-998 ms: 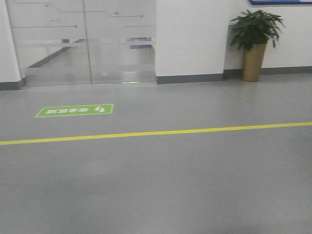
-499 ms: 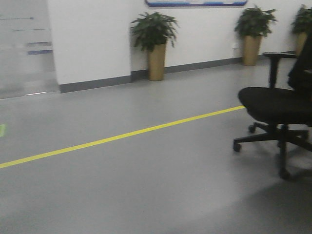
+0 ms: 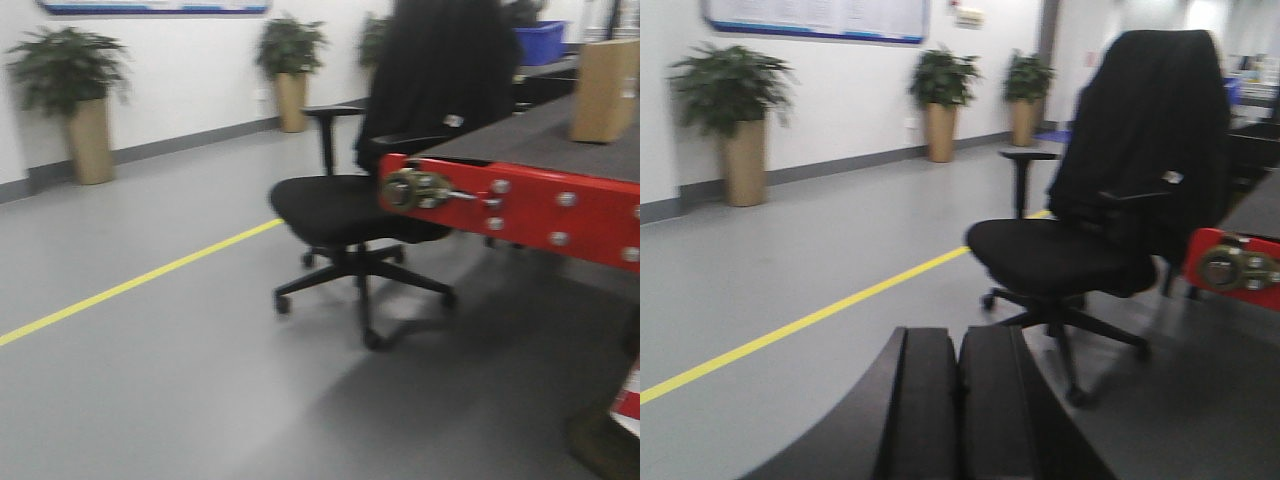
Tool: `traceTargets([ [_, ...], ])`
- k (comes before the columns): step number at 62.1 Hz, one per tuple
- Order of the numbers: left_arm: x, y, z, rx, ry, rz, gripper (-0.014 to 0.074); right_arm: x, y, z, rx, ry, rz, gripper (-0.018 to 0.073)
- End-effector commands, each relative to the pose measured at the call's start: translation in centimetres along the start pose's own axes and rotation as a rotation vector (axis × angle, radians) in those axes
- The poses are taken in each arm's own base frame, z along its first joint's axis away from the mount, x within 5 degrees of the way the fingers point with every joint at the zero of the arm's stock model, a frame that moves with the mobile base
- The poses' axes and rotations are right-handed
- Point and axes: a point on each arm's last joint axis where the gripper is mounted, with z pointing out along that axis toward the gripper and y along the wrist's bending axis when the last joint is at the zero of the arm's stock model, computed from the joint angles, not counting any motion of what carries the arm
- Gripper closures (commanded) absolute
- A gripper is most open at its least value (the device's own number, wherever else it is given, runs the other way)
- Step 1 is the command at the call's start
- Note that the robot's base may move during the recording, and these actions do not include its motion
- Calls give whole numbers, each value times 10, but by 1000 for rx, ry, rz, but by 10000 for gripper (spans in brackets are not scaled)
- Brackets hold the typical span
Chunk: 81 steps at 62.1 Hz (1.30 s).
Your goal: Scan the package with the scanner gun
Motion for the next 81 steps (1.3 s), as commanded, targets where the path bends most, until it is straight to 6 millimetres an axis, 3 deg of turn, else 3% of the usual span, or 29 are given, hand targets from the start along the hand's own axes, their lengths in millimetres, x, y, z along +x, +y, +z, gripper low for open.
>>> traceTargets([
  [1,-3,0,0,0,-25,1,707,-2,0,0,5,-26,-5,728],
  [81,-3,0,0,0,-25,1,707,-2,0,0,5,-26,-5,728],
])
